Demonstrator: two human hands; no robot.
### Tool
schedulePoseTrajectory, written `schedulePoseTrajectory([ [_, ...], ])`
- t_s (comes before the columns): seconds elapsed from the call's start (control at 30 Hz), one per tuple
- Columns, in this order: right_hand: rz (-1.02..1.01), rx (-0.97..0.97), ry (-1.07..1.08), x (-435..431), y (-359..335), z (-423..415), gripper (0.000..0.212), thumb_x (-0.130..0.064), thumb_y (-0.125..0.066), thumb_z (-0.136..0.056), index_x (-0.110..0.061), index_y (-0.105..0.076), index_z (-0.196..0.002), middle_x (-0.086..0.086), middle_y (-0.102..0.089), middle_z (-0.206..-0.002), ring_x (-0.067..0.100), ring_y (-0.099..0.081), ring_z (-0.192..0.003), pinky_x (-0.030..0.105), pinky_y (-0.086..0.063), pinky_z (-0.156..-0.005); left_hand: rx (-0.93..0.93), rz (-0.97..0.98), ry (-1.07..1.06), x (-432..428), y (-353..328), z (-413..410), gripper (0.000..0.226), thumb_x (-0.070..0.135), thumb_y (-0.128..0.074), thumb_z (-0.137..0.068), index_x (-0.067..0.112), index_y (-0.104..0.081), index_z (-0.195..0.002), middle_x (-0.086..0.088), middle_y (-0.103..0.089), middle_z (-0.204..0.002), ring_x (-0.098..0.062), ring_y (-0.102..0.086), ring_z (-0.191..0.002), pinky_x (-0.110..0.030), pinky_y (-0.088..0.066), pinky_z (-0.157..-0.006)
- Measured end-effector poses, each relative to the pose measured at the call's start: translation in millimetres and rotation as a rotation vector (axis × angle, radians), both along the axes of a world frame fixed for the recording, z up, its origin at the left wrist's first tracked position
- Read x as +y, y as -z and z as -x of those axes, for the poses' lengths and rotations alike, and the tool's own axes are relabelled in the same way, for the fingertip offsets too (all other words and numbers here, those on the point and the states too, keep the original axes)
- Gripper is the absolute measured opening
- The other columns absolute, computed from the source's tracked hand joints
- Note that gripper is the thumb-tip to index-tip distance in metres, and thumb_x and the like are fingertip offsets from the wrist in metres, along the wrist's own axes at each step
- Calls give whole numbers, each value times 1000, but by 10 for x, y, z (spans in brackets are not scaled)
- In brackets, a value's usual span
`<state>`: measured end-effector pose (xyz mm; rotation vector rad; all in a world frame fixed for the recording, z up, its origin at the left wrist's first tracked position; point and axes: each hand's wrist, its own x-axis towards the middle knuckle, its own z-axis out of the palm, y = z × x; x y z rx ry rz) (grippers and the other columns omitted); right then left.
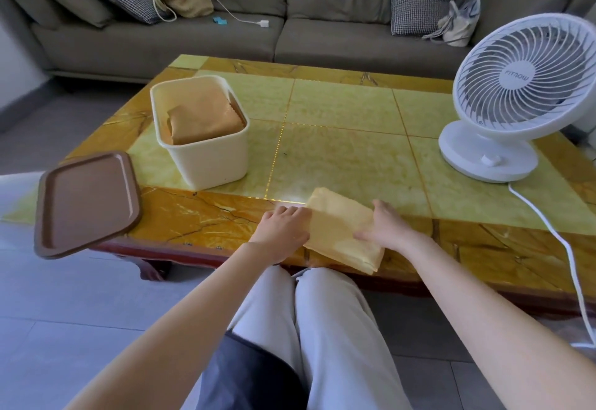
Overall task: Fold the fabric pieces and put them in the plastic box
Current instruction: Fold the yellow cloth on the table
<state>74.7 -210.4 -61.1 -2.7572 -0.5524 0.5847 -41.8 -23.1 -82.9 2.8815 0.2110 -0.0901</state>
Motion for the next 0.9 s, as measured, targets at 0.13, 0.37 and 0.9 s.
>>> schedulePoseTrajectory([
  [0.13, 151, 12, -28, 91, -22, -20, 101, -54, -73, -71, -6, -24, -145, 14, -30, -148, 29, -38, -132, 37, -39, -105, -5, -74, -79, 86, 25, 125, 45, 38, -36, -97, 24, -31, -140, 1, -41, -138, -21, -37, -125, -37, -31, -99],
  [0.37, 180, 84, -35, 181, -101, 37, 54, -46, -68, -79, -6, -55, -114, 5, -60, -102, 22, -59, -91, 28, -45, -72, -50, -176, -62, 193, 88, 270, 38, 33, -24, -102, 22, -34, -137, 2, -37, -139, -20, -36, -124, -34, -34, -96],
  [0.9, -85, -393, -123, 570, -872, 291, 19, -26, -47, -97, -13, -58, -106, 8, -66, -97, 27, -62, -84, 36, -51, -68, -272, -127, -469, 872, -874, 89, 59, 14, -45, -90, 12, -21, -144, -11, -24, -146, -31, -29, -128, -39, -29, -104],
])
